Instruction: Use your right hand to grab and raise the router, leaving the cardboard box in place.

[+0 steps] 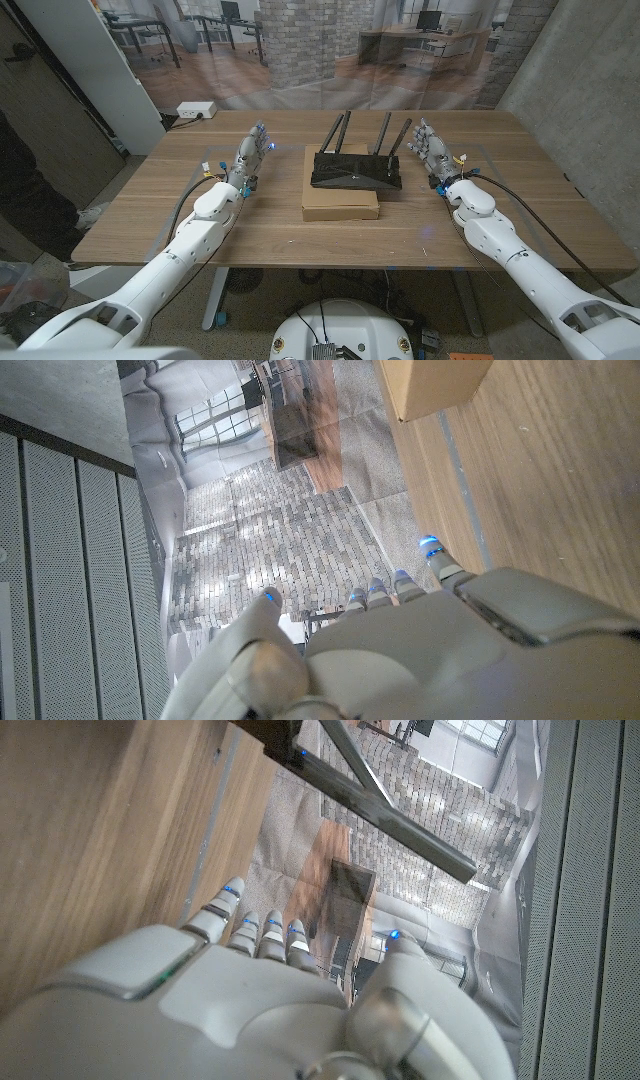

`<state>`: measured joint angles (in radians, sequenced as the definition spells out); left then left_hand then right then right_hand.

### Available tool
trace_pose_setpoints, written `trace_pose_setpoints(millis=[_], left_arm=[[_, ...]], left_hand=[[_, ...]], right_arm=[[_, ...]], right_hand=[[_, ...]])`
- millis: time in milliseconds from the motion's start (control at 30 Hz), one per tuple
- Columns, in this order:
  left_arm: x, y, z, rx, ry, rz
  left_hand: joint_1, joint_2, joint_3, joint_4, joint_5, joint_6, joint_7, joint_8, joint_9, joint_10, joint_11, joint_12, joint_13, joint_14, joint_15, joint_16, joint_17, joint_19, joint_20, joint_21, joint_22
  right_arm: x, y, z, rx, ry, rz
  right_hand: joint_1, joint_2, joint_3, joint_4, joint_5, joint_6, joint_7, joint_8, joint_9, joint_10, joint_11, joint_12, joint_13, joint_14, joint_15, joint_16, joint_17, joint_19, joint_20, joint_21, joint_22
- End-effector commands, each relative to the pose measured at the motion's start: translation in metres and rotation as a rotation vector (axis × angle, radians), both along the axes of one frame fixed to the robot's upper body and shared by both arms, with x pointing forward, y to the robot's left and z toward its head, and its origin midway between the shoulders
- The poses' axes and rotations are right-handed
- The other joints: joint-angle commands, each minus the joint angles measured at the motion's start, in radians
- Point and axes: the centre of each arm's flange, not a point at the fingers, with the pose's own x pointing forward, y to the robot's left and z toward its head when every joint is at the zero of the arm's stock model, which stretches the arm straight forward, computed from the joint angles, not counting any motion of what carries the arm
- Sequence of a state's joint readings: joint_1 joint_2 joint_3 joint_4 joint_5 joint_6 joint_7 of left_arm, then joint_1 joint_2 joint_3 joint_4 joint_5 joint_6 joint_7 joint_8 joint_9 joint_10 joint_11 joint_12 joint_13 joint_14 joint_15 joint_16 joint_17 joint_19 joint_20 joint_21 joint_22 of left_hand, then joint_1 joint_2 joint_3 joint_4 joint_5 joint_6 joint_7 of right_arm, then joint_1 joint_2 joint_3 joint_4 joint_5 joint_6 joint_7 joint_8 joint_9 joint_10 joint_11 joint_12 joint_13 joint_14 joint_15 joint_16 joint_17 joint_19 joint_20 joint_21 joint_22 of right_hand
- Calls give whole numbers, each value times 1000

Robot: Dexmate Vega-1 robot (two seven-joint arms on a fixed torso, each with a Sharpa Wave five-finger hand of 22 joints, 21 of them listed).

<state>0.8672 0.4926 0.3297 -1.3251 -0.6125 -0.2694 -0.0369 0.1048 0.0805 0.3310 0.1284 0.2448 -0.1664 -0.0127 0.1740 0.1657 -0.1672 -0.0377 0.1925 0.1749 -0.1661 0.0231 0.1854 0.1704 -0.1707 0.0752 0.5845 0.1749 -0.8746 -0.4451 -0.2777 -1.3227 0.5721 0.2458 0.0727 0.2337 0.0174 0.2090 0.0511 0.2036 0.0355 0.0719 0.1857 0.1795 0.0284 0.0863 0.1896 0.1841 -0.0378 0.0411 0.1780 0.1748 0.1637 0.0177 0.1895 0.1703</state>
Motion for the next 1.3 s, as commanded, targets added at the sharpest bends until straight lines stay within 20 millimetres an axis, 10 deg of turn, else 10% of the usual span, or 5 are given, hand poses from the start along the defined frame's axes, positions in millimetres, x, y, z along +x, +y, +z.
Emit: trace_pose_setpoints(millis=[33,1300], left_arm=[[-6,1,-3,-1,-2,3],[3,4,-14,3,24,-4]], left_hand=[[10,1,6,-1,5,-77,0,6,5,-76,-2,4,2,-89,0,3,5,-99,3,4,2],[15,-6,-1,-11,9,-75,1,7,5,-73,9,4,3,-89,4,1,5,-93,7,-13,2]], right_arm=[[-3,-1,-5,-21,16,-6],[-24,-40,4,-157,90,-85]], right_hand=[[12,0,7,-4,6,1,10,5,4,0,6,4,4,-3,7,7,4,6,1,4,4],[56,-18,8,-48,6,14,36,13,6,19,29,12,6,32,35,20,5,28,29,13,5]])
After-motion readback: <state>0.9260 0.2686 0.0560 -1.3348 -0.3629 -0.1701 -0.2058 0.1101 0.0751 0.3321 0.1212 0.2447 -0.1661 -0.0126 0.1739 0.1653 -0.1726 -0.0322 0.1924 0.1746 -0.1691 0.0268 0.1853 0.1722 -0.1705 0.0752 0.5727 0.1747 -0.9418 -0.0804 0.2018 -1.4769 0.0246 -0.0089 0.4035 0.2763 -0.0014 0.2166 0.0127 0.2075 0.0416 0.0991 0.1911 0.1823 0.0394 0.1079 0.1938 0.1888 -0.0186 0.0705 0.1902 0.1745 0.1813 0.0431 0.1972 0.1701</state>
